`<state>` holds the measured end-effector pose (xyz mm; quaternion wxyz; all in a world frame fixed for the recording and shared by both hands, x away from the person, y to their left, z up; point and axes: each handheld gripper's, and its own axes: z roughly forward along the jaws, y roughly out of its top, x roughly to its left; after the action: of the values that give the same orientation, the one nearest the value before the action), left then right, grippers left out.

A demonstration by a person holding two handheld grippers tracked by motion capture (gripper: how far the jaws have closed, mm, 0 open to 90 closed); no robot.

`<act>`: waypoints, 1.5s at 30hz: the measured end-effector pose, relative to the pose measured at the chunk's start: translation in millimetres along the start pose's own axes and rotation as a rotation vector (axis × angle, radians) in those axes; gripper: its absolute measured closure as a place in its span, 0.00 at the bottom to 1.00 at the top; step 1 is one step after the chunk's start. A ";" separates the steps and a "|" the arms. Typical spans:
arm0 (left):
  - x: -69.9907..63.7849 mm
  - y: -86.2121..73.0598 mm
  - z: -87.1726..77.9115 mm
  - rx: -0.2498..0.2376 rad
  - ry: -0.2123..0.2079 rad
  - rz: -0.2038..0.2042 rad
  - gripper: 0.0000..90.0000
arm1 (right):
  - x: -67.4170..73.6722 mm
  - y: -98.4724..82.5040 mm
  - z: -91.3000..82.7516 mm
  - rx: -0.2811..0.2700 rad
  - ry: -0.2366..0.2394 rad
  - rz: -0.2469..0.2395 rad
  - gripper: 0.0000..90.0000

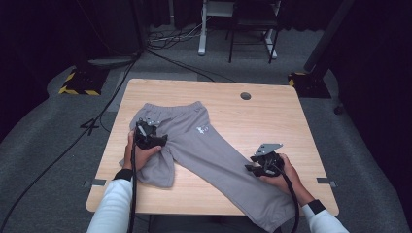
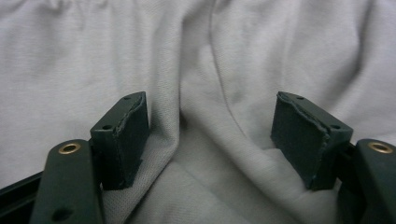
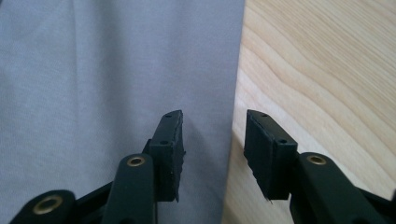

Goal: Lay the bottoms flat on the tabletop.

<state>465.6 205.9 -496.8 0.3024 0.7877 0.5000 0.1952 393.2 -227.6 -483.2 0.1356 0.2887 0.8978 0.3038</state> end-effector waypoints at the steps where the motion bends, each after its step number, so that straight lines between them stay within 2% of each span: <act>1: -5.8 -0.4 0.0 -0.005 0.011 -0.008 0.30 | 0.8 -4.0 -3.7 0.006 -0.002 -0.002 0.64; 6: -15.7 0.7 1.2 -0.002 0.025 -0.033 0.29 | 7.1 -16.1 -15.3 0.018 -0.001 -0.013 0.64; 8: -18.7 2.3 2.6 0.000 0.032 -0.051 0.28 | 11.3 -24.3 -22.4 0.021 0.008 -0.019 0.64; 9: -19.9 3.3 3.6 0.001 0.035 -0.058 0.26 | 15.7 -32.2 -29.9 0.026 -0.003 -0.033 0.64; 10: -21.0 4.3 4.4 0.004 0.037 -0.062 0.26 | 15.7 -32.2 -29.9 0.026 -0.003 -0.033 0.64; 11: -22.1 5.6 5.7 0.004 0.041 -0.069 0.25 | 19.2 -41.3 -37.9 0.032 0.000 -0.027 0.64; 14: -26.7 9.5 9.0 0.006 0.054 -0.078 0.25 | 22.8 -47.0 -43.7 0.040 -0.015 -0.041 0.64; 16: -30.7 12.5 11.6 0.008 0.052 -0.079 0.25 | 26.3 -53.6 -50.2 0.050 -0.008 -0.041 0.65; 19: -40.2 17.8 16.0 0.008 0.046 -0.057 0.25 | 28.8 -59.6 -56.8 0.067 0.016 -0.047 0.65; 20: -42.8 18.8 17.1 0.006 0.041 -0.060 0.25 | 30.0 -62.7 -60.7 0.082 0.044 -0.057 0.68; 21: -45.7 20.3 18.5 0.007 0.039 -0.057 0.25 | 30.0 -62.7 -60.7 0.082 0.044 -0.057 0.68; 22: -48.8 22.2 20.2 0.006 0.037 -0.062 0.25 | 32.6 -64.7 -64.5 0.104 0.075 -0.078 0.70; 24: -54.7 26.1 23.3 0.010 0.034 -0.054 0.24 | 35.8 -66.0 -67.9 0.126 0.099 -0.101 0.72; 25: -61.8 29.7 26.8 0.008 0.025 -0.052 0.24 | 37.2 -66.6 -69.3 0.136 0.121 -0.115 0.72; 26: -61.8 29.7 26.8 0.008 0.025 -0.052 0.24 | 38.8 -67.3 -70.6 0.146 0.144 -0.131 0.73; 28: -72.6 34.3 30.3 0.011 0.005 -0.027 0.24 | 41.8 -65.9 -73.4 0.180 0.173 -0.177 0.73; 30: -76.1 35.4 31.0 0.014 -0.007 -0.013 0.24 | 42.1 -61.2 -75.0 0.165 0.179 -0.188 0.70; 31: -79.7 36.4 31.8 0.014 -0.016 -0.002 0.24 | 40.6 -57.1 -74.5 0.134 0.173 -0.168 0.66; 32: -82.9 37.4 32.4 0.015 -0.023 0.007 0.24 | 40.6 -57.1 -74.5 0.134 0.173 -0.168 0.66; 33: -86.2 38.2 33.1 0.018 -0.027 0.008 0.24 | 37.9 -52.3 -72.8 0.100 0.165 -0.151 0.64; 34: -89.5 39.0 33.9 0.015 -0.033 0.017 0.24 | 32.9 -41.8 -63.2 0.049 0.125 -0.123 0.58; 35: -92.5 39.9 34.6 0.015 -0.040 0.026 0.24 | 32.9 -41.8 -63.2 0.049 0.125 -0.123 0.58; 36: -95.3 40.8 35.1 0.017 -0.042 0.038 0.24 | 29.7 -36.5 -55.8 0.044 0.094 -0.111 0.57; 37: -98.6 41.6 35.7 0.018 -0.048 0.038 0.24 | 19.7 -26.9 -39.9 0.020 0.054 -0.070 0.53; 38: -101.7 42.0 36.6 0.014 -0.053 0.041 0.24 | 19.7 -26.9 -39.9 0.020 0.054 -0.070 0.53; 39: -104.3 42.8 37.4 0.010 -0.050 0.046 0.24 | 8.6 -19.5 -24.9 0.002 0.022 -0.010 0.50; 40: -106.9 43.5 38.2 0.011 -0.052 0.042 0.24 | 4.1 -17.2 -18.9 -0.002 0.020 0.014 0.50; 43: -112.0 46.7 41.9 0.005 -0.045 0.042 0.23 | -1.4 -14.6 -9.6 0.000 0.008 0.026 0.49; 45: -113.8 49.2 44.4 0.005 -0.038 0.031 0.22 | -5.0 -15.3 -8.7 -0.004 0.030 0.043 0.50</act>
<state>477.4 74.8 -497.2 0.3066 0.7997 0.4824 0.1836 386.9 -244.6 -485.5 0.1162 0.3031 0.8927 0.3126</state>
